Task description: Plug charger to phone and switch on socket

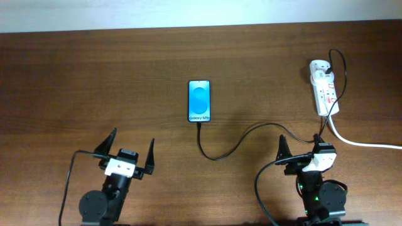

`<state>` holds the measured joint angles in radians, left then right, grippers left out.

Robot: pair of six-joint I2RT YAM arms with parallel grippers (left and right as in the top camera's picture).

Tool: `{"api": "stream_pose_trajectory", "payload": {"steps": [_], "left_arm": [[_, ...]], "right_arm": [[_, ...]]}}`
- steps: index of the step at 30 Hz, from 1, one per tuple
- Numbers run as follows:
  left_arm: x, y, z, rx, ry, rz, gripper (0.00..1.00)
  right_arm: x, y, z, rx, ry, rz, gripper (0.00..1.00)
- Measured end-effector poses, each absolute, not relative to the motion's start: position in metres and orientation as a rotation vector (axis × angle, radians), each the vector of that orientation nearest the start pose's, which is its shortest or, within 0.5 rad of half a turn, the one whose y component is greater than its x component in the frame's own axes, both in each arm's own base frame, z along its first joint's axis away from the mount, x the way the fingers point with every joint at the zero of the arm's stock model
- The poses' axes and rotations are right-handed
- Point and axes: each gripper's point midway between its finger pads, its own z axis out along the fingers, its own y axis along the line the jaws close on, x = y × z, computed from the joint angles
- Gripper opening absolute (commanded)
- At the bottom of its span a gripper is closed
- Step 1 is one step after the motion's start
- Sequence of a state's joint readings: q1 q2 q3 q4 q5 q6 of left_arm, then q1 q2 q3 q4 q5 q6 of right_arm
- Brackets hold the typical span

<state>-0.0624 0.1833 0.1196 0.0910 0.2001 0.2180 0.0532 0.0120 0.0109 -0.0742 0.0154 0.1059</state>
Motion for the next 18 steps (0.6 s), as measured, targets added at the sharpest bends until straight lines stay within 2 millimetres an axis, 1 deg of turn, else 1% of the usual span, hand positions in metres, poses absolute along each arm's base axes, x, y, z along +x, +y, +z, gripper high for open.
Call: {"api": "stream_pose_trajectory", "payload": {"steps": [5, 7, 11, 14, 18], "left_arm": [[0.243, -0.048, 0.216, 0.366, 1.466, -0.023, 1.0], [0.242, -0.048, 0.214, 0.365, 1.448, -0.02, 1.0], [0.241, -0.048, 0.201, 0.366, 1.435, -0.017, 0.99], [0.24, -0.048, 0.196, 0.367, 1.45, -0.018, 0.99], [0.241, -0.048, 0.173, 0.376, 1.542, -0.027, 1.0]], "right_arm": [[0.246, 0.01, 0.158, 0.055, 1.646, 0.108, 0.99], [0.246, 0.01, 0.158, 0.055, 1.646, 0.109, 0.98], [0.246, 0.01, 0.158, 0.055, 1.646, 0.109, 0.99], [0.246, 0.01, 0.158, 0.055, 1.646, 0.109, 0.98], [0.246, 0.01, 0.158, 0.055, 1.646, 0.108, 0.98]]}}
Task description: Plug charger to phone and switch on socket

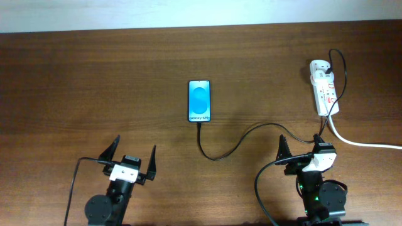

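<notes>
A phone (200,101) with a lit blue screen lies face up at the table's middle. A black charger cable (239,142) runs from its near end, curving right toward the white power strip (323,88) at the far right, where a black plug sits at the strip's far end. My left gripper (133,155) stands open near the front left, far from the phone. My right gripper (300,145) is near the front right beside the cable, its fingers spread, nothing seen between them.
A white mains lead (364,143) leaves the strip and runs off the right edge. The brown wooden table (94,81) meets a pale wall along the back. Black wires trail from both arm bases at the front.
My left gripper has shifted slightly toward the front and right, staying open. The right arm, phone, cable and strip are unchanged.
</notes>
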`<state>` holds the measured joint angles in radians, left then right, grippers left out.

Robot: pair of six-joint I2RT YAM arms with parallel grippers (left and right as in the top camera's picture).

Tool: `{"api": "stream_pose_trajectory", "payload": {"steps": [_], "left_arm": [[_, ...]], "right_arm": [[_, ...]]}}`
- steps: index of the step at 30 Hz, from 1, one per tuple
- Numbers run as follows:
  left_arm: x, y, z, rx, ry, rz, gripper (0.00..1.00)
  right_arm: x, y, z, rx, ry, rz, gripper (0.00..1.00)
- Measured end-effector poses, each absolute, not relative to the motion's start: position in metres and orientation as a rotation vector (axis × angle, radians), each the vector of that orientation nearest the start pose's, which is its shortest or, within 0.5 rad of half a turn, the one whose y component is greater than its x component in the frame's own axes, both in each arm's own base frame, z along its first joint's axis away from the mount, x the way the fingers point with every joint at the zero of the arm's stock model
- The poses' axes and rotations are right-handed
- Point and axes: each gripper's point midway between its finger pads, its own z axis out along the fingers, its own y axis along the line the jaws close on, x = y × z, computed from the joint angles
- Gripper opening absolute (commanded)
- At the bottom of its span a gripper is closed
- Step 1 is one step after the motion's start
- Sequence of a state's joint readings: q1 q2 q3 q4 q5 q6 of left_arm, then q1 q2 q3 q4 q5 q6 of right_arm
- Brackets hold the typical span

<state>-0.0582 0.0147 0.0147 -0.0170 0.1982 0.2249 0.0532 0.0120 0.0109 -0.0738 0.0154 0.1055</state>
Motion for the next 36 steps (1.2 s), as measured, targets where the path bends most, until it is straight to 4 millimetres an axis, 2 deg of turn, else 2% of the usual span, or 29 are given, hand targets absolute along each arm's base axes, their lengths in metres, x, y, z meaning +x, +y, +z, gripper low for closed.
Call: {"api": "stream_pose_trajectory", "payload": {"steps": [2, 36], "left_arm": [[0.241, -0.047, 0.1618, 0.376, 1.589, -0.029, 0.99], [0.2411, -0.0465, 0.1619, 0.374, 1.589, -0.026, 0.99]], "right_arm": [[0.246, 0.0104, 0.1579, 0.055, 1.646, 0.108, 0.98], [0.2461, 0.0104, 0.158, 0.055, 1.646, 0.108, 0.99]]}}
